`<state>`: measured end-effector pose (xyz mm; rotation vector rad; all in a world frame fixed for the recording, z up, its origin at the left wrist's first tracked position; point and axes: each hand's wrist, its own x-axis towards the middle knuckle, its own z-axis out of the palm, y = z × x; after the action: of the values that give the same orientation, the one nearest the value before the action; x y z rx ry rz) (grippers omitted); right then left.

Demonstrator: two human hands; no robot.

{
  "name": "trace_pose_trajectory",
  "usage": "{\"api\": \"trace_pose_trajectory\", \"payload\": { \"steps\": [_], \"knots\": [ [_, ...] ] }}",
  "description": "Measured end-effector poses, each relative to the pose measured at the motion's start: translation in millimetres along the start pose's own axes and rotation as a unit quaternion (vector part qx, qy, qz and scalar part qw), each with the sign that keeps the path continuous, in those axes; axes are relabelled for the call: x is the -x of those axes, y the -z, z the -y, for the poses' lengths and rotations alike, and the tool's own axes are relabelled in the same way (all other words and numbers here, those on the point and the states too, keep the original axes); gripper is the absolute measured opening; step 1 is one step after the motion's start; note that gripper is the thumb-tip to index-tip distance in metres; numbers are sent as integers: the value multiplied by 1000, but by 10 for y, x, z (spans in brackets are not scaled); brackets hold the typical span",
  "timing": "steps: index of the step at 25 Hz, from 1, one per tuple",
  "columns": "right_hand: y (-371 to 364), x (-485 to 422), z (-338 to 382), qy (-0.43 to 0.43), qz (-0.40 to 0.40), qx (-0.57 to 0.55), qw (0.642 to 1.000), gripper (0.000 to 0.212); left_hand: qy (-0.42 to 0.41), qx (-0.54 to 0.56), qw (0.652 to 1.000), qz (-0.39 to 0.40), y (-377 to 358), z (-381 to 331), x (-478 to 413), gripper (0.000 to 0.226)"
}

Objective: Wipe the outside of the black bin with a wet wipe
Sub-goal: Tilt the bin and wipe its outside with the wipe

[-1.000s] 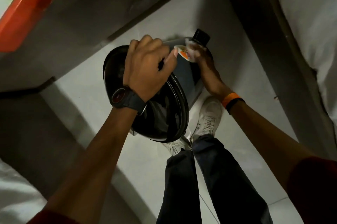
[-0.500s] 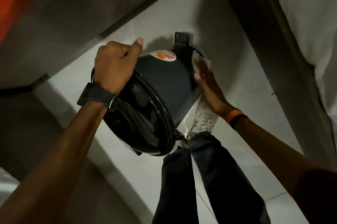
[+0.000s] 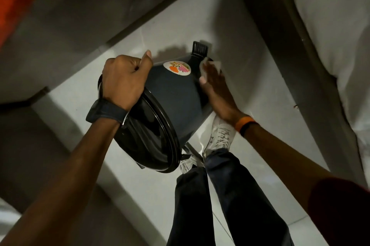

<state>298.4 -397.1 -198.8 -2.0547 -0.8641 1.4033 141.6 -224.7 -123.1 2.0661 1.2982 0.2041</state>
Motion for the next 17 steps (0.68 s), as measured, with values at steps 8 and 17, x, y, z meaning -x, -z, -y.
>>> {"api": "trace_pose_trajectory", "payload": {
  "steps": [8,17],
  "knots": [
    [53,-257,-278,-84,-46,-28,995,60,-26,90,992,-83,121,-24,-120,49],
    [-172,492,3,183,45,44,981,57,-301,-151,936,98,41,-218,398,37]
  ]
}}
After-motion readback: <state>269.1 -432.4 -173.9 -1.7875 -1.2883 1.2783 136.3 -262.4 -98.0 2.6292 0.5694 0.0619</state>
